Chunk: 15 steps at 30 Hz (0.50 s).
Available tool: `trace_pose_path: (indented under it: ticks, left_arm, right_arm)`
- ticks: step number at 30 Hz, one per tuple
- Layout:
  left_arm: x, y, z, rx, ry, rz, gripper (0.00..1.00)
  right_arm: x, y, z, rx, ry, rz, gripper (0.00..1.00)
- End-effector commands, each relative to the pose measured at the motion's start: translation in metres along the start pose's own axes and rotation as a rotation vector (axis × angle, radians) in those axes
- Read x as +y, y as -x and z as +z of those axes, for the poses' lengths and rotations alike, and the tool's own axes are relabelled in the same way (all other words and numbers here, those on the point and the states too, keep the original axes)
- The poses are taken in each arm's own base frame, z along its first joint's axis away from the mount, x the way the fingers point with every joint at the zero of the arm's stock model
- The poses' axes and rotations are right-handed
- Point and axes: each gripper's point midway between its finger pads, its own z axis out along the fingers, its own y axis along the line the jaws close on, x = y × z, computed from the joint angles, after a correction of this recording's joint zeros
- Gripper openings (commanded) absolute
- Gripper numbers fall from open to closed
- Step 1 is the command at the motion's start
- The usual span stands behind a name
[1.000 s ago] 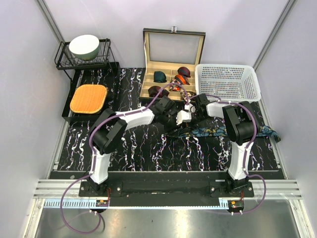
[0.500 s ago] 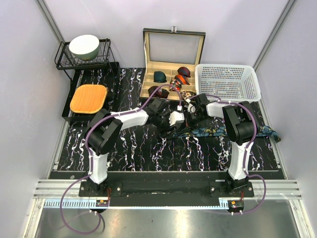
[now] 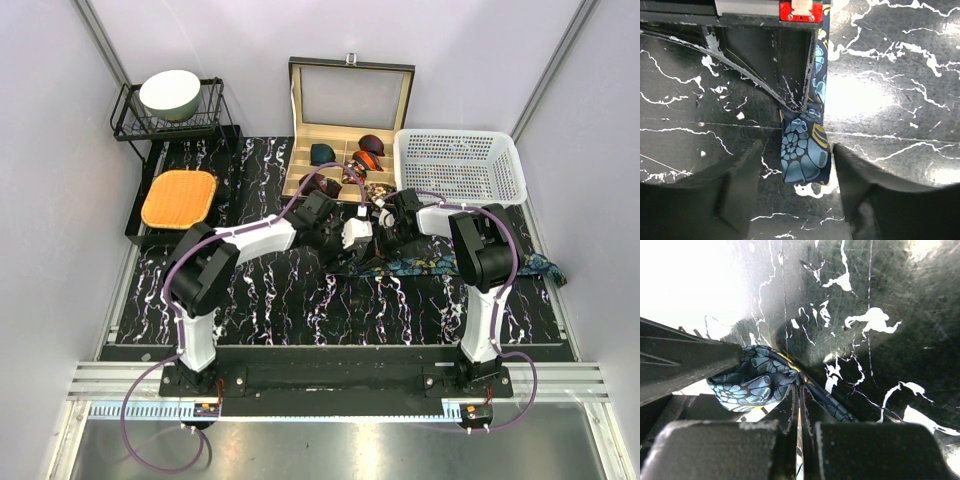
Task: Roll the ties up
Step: Roll the tie at the center of the board.
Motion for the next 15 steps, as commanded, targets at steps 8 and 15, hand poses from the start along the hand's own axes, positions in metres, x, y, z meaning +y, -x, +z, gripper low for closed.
trace_pose_path:
  ticks: [8,15]
  left_arm:
    - [0.0062,0.0135,-0.0006,-0.007,-0.004,0.016,0.47]
    - [0.0063,0.0140,-0.0024,-0.015,0.001,0.035,0.41]
  right_arm:
    - [-0.0330,0.0068,0.0109,-0.025,-0.140,-0.020,0.00]
    - [-0.0331,0.0066,0.0112,-0.024,-0.141,-0.024,0.00]
